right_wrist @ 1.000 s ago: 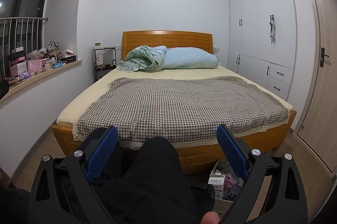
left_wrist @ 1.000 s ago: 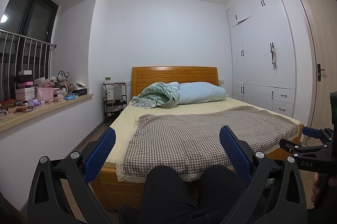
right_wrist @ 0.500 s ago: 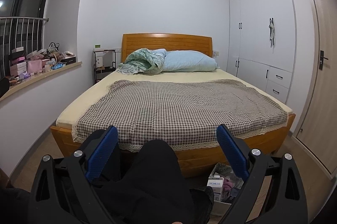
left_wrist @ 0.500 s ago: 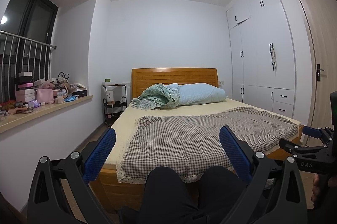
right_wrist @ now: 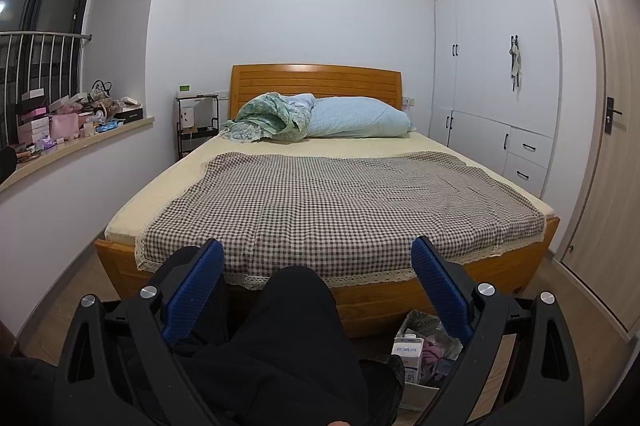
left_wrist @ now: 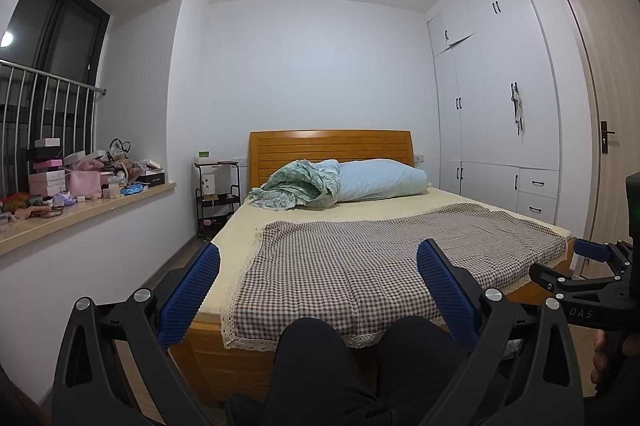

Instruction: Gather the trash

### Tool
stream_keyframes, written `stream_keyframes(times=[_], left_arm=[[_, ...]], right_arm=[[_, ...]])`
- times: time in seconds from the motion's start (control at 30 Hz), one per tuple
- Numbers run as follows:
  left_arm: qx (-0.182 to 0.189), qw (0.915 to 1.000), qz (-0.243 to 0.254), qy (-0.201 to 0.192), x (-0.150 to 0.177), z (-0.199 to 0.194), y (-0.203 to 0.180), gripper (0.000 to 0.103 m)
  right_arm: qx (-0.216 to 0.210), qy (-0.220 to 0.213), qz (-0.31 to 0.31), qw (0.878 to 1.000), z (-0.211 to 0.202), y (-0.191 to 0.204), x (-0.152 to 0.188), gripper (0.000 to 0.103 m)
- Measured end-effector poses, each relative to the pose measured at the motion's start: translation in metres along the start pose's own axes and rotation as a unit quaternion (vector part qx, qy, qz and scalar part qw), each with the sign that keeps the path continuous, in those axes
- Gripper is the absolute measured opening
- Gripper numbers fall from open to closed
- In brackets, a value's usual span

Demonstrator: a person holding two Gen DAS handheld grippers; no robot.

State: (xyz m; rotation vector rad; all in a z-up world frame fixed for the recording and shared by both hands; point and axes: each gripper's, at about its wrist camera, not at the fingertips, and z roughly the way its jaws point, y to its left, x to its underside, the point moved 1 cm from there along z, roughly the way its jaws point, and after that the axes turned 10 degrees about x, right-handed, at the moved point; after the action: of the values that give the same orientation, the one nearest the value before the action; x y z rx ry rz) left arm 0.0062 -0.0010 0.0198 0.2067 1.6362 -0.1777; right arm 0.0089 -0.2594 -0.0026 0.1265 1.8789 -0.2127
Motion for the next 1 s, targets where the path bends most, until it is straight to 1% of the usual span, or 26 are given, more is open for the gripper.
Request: stream_keyframes(times=[0.23,0.4,1.0], left_arm=[[-0.001,1.0,0.001,-0.001,-0.0009,-0.001,-0.0002,0.096],[-0.001,1.0,0.001,-0.002,-0.0009,-0.0012,-0.0007,0.096],[0.0,1.0,0.001,-0.003,-0.0031,-0.0008,0.0,0.096]], right_arm=[[0.0,0.005,0.006,1.0,-0.0008,-0.003,0.0001,0.09],[0.003,-0.001,0.0,1.0,-0.0034,-0.0012,0.0003,0.09],[0.005,-0.002,-0.001,1.0,-0.0004,-0.0004,-0.0019,0.09]])
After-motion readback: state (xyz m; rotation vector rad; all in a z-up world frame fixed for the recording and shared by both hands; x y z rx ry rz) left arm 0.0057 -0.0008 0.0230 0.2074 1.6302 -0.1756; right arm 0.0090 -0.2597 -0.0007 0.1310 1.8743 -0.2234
